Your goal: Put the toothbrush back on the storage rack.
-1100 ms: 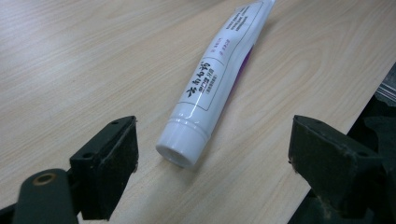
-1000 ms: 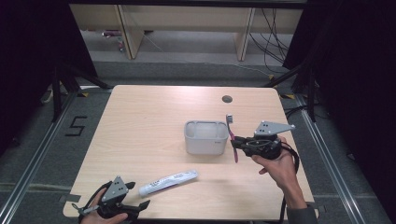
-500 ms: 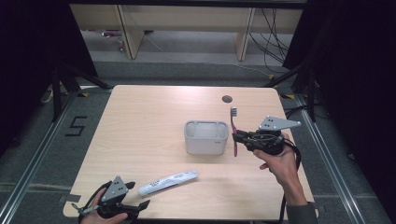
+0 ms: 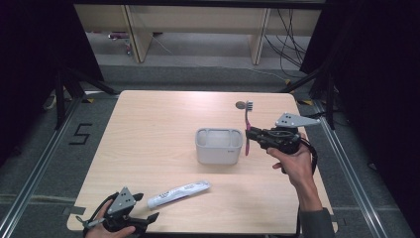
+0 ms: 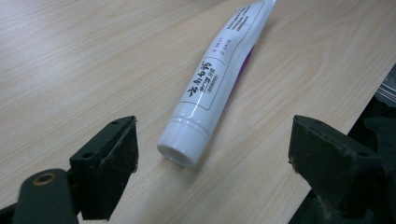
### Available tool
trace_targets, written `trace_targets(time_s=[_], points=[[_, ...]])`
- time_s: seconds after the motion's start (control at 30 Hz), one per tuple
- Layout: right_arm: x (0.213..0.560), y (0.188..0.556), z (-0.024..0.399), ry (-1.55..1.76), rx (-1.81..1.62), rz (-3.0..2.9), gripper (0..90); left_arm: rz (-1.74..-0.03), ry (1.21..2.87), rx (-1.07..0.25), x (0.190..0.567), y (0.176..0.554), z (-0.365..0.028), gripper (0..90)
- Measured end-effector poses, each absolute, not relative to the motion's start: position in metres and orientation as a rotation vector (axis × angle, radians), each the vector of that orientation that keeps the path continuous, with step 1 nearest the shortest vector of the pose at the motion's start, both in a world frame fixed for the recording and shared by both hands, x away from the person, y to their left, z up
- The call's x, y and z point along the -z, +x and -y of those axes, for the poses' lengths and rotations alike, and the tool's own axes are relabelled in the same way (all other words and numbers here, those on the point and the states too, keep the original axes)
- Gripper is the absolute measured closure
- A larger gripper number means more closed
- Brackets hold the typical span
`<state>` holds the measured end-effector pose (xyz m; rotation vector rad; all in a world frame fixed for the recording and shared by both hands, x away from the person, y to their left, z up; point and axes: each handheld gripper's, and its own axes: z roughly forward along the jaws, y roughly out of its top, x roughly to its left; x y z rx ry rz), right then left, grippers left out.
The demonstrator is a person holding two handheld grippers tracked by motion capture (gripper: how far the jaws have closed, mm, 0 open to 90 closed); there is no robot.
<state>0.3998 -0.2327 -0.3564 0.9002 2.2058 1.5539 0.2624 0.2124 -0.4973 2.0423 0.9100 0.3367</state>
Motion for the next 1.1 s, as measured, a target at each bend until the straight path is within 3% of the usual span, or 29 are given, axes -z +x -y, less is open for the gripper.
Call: trace_targets(time_s=[1.1], points=[[0.367,0.453,0.214,1.014,-1.595,-2.118,80.3,-0.909,2.067,-0.338,0.496,0.263,-0.214,15.5]])
